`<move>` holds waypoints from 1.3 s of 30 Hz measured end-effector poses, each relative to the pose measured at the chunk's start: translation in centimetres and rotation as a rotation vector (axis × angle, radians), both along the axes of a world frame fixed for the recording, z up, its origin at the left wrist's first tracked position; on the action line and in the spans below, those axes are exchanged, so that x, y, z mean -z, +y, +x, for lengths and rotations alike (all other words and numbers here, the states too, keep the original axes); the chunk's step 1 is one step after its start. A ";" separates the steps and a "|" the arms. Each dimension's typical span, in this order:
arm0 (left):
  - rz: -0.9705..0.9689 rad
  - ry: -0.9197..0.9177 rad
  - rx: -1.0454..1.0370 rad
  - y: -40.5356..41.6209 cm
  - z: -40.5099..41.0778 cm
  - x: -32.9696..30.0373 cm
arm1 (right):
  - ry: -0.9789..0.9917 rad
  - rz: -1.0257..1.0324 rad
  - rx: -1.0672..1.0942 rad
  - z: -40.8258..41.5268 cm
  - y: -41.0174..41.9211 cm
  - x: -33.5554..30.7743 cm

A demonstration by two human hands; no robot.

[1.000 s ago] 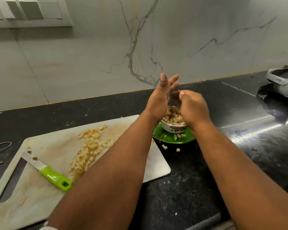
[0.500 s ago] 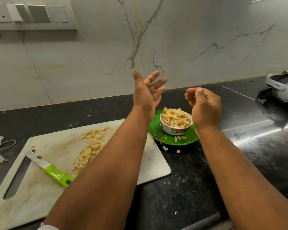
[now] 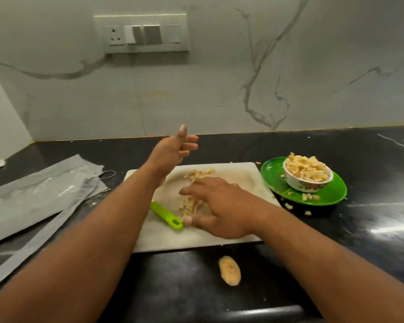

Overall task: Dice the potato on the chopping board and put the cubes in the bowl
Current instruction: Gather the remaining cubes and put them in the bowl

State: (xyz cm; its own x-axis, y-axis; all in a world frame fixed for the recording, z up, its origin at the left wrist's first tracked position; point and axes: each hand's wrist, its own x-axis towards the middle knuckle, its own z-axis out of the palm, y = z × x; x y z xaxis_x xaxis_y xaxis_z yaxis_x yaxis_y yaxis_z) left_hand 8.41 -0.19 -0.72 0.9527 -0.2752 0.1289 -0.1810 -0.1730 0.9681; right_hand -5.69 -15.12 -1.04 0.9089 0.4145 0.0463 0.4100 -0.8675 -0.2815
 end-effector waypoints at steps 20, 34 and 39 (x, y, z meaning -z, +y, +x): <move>-0.034 0.038 0.107 1.3 1.3 2.9 | -0.109 0.073 -0.197 2.6 2.4 1.4; -0.110 0.079 0.186 1.5 0.6 2.5 | -0.241 0.042 0.078 5.9 0.8 3.0; -0.057 0.084 0.216 1.5 0.7 2.8 | 0.003 0.092 0.274 8.0 1.4 2.9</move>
State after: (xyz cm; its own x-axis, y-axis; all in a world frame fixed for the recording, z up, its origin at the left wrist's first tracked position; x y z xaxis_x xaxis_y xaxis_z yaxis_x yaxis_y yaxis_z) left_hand 9.14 1.34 -3.56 0.8804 -0.4686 0.0731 -0.1265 -0.0833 0.9885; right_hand 2.30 -13.75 -3.96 0.9866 0.1476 0.0693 0.1628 -0.9166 -0.3652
